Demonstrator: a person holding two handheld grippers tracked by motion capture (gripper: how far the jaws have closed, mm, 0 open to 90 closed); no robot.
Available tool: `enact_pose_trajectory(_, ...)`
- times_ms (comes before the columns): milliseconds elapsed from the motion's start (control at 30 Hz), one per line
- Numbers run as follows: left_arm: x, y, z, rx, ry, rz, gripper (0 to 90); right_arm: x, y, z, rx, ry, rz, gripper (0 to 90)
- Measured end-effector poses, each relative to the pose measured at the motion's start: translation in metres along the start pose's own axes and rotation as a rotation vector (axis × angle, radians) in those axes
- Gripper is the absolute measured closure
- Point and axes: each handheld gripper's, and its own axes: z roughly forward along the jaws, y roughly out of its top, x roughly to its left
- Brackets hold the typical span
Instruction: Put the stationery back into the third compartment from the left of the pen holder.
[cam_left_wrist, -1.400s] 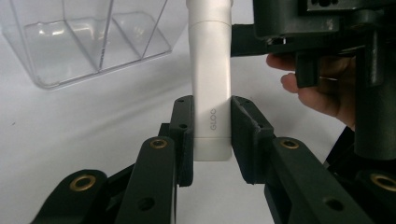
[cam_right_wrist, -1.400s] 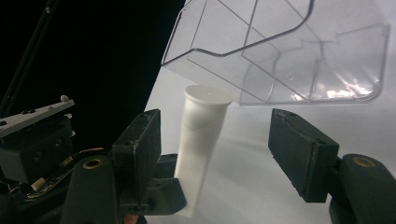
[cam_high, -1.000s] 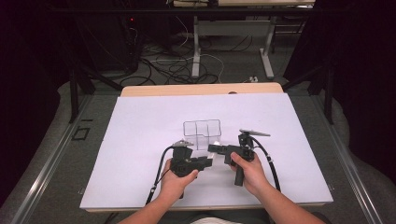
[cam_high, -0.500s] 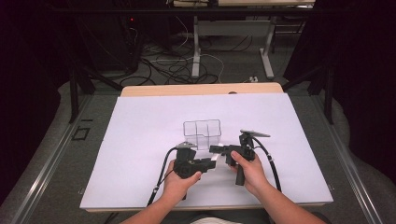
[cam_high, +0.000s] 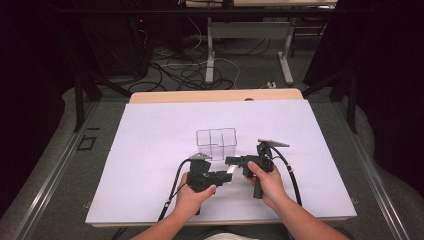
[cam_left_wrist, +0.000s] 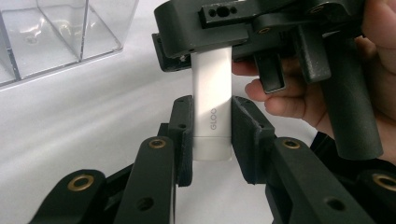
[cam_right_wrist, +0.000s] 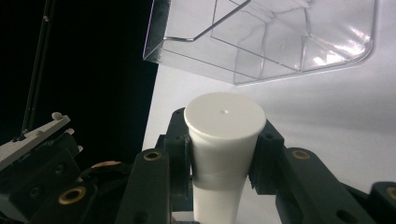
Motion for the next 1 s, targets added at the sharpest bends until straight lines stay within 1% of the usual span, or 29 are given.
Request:
enact_pose_trajectory(33, 0.001, 0.000, 0.000, 0.001, 0.002, -0.009, 69.3, 0.000, 0.000, 0.000, -0.008, 0.000, 0.002, 66.2)
enact_pose_trajectory(67, 0.002, 0.000, 0.000, 0.004, 0.002, -0.017, 67.8, 0.000, 0.001, -0.001, -0.005, -0.006, -0.005, 66.2)
enact_pose_trajectory(100, 0.003, 0.000, 0.000, 0.000, -0.002, -0.022, 65.8, 0.001, 0.001, -0.002, -0.007, -0.005, 0.002, 66.2)
enact_pose_trajectory(167, 0.004, -0.001, 0.000, 0.004, 0.002, -0.032, 63.5, -0.001, 0.003, -0.003, -0.025, -0.006, -0.010, 66.2)
enact_pose_trajectory(200, 0.005, -0.001, 0.000, 0.006, 0.003, -0.031, 61.8, -0.001, 0.003, -0.004, -0.038, -0.006, -0.004, 66.2)
enact_pose_trajectory(233, 0.005, -0.001, 0.000, 0.005, 0.000, -0.031, 60.0, -0.001, 0.004, -0.006, -0.033, -0.004, -0.001, 66.2)
enact_pose_trajectory(267, 0.006, -0.002, 0.000, 0.006, 0.003, -0.029, 58.9, -0.002, 0.005, -0.006, -0.044, -0.006, 0.002, 66.2)
enact_pose_trajectory(300, 0.006, -0.002, 0.001, 0.012, 0.006, -0.031, 57.9, -0.002, 0.005, -0.007, -0.041, -0.011, -0.002, 66.2)
enact_pose_trajectory(333, 0.006, -0.003, 0.001, 0.015, 0.006, -0.027, 57.1, -0.002, 0.006, -0.007, -0.043, -0.011, 0.002, 66.2)
enact_pose_trajectory(367, 0.006, -0.003, 0.001, 0.014, 0.016, -0.028, 56.1, -0.003, 0.006, -0.008, -0.047, -0.008, -0.006, 66.2)
enact_pose_trajectory(400, 0.006, -0.004, 0.002, 0.011, 0.015, -0.023, 54.8, -0.002, 0.007, -0.008, -0.052, -0.006, 0.000, 66.2)
enact_pose_trajectory(433, 0.006, -0.004, 0.003, 0.019, 0.019, -0.019, 53.3, -0.002, 0.007, -0.009, -0.046, -0.012, -0.001, 66.2)
enact_pose_trajectory(467, 0.006, -0.005, 0.003, 0.022, 0.023, -0.019, 52.8, -0.002, 0.007, -0.009, -0.051, -0.014, -0.011, 66.2)
enact_pose_trajectory(533, 0.007, -0.006, 0.004, 0.026, 0.025, -0.015, 51.7, -0.001, 0.008, -0.010, -0.054, -0.012, -0.013, 66.2)
enact_pose_trajectory(567, 0.007, -0.006, 0.004, 0.029, 0.028, -0.014, 50.7, -0.002, 0.008, -0.010, -0.070, -0.015, -0.028, 66.2)
enact_pose_trajectory(600, 0.008, -0.006, 0.004, 0.032, 0.028, -0.010, 49.9, -0.001, 0.008, -0.011, -0.067, -0.021, -0.019, 66.2)
enact_pose_trajectory(700, 0.009, -0.007, 0.005, 0.041, 0.034, -0.007, 47.6, -0.002, 0.010, -0.013, -0.087, -0.017, -0.038, 66.3)
enact_pose_trajectory(767, 0.010, -0.008, 0.007, 0.049, 0.039, -0.006, 46.2, -0.001, 0.011, -0.015, -0.088, -0.014, -0.025, 66.2)
enact_pose_trajectory(833, 0.011, -0.008, 0.008, 0.056, 0.047, 0.003, 45.1, -0.002, 0.012, -0.016, -0.103, -0.016, -0.035, 66.2)
enact_pose_trajectory(867, 0.012, -0.008, 0.008, 0.067, 0.052, 0.011, 44.7, -0.002, 0.013, -0.017, -0.102, -0.024, -0.031, 66.2)
enact_pose_trajectory(900, 0.013, -0.009, 0.009, 0.061, 0.062, 0.017, 44.4, -0.002, 0.013, -0.017, -0.111, -0.018, -0.030, 66.2)
enact_pose_trajectory(1000, 0.014, -0.009, 0.009, 0.066, 0.080, 0.038, 42.8, -0.003, 0.015, -0.019, -0.117, -0.023, -0.035, 66.2)
